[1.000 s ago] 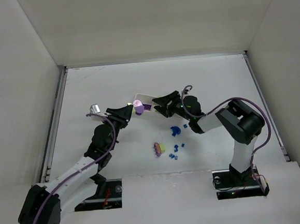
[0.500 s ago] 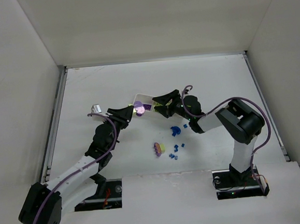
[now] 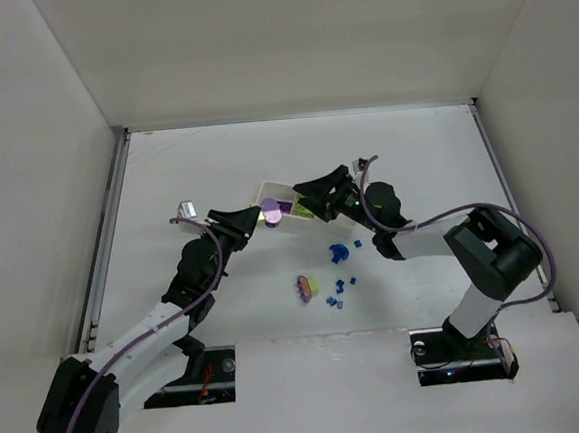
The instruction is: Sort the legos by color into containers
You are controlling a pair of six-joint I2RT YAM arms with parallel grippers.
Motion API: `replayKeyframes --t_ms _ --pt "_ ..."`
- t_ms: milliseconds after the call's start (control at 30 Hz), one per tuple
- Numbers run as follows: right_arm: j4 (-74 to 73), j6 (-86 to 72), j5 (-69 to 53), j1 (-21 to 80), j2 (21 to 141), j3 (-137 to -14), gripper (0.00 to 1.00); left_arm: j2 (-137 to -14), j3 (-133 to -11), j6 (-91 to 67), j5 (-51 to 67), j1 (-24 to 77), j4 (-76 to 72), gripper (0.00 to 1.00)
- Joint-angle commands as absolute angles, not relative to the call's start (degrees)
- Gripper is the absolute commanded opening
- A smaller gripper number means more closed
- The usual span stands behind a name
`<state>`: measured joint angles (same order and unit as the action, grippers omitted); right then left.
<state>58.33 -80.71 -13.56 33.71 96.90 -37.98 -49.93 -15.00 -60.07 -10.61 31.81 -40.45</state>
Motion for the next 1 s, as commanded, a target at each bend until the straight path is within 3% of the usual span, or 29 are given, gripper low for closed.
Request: replayKeyframes --t_ms 0,200,400,667,833,967 --pt "61.8 -68.0 -17.2 36.6 92.2 -37.3 0.8 -48.4 -16.4 -64.2 -4.3 30.0 -40.5 0.14" --pt "63.3 -64.2 -19.3 39.9 92.5 -37.5 0.93 -47.3 -15.9 -68.2 -0.1 29.0 -39.9 0.14" --pt "65.2 -64.5 -20.7 42.0 94.1 -38.1 0.9 -46.8 -15.9 -69.4 0.0 29.8 -39.9 0.14" --pt "69.2 -67.5 -20.6 42.1 95.5 -38.5 0.61 -47.1 -16.3 -69.6 0.0 31.5 -39.9 0.14" --pt "70.8 -69.8 -19.9 41.8 96.3 -38.2 0.36 -46.6 -15.6 -69.3 0.0 31.8 -39.8 0.13" --pt "70.6 -69.7 -19.5 40.1 94.1 -36.7 0.3 -45.4 -14.9 -69.0 0.4 30.2 -39.1 0.12"
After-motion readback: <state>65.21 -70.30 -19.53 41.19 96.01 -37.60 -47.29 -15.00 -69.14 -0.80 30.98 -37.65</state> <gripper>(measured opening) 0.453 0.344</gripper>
